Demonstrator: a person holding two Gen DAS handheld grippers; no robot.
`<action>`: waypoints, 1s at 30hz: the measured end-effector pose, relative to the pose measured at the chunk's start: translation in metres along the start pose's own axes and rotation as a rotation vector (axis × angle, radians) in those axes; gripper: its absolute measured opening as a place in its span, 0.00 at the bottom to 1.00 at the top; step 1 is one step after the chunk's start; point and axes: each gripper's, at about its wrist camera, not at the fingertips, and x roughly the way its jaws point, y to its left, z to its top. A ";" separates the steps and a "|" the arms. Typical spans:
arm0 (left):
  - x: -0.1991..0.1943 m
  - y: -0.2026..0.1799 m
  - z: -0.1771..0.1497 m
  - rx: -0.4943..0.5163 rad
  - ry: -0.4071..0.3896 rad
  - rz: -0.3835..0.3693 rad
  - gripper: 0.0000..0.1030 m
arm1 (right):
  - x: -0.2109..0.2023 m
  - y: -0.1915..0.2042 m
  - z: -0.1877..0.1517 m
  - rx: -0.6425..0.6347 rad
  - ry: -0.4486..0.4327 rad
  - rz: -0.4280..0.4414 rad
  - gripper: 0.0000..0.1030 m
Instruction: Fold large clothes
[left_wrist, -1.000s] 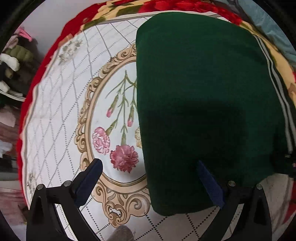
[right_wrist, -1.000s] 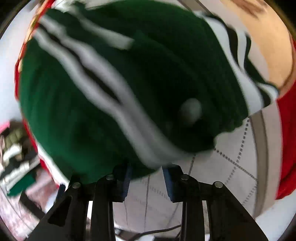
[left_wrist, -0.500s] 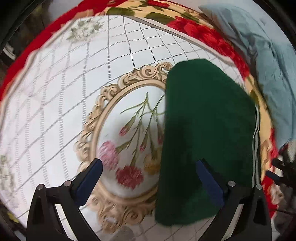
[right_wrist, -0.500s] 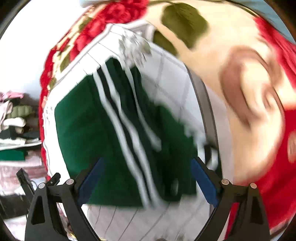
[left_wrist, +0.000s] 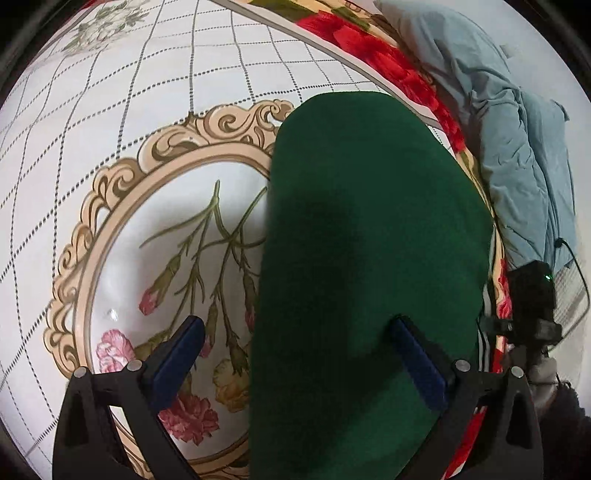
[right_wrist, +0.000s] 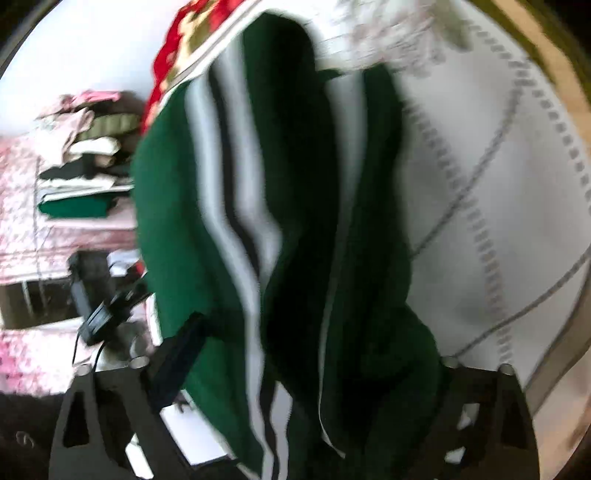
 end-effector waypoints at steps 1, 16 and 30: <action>-0.001 0.000 0.002 0.009 -0.002 0.007 1.00 | 0.002 0.004 -0.006 0.026 0.013 0.059 0.79; 0.001 -0.018 0.015 0.171 -0.048 0.014 0.89 | 0.051 0.002 -0.052 0.273 -0.175 0.135 0.60; -0.057 -0.011 0.058 0.243 -0.101 -0.010 0.77 | -0.007 0.076 -0.027 0.219 -0.302 0.059 0.41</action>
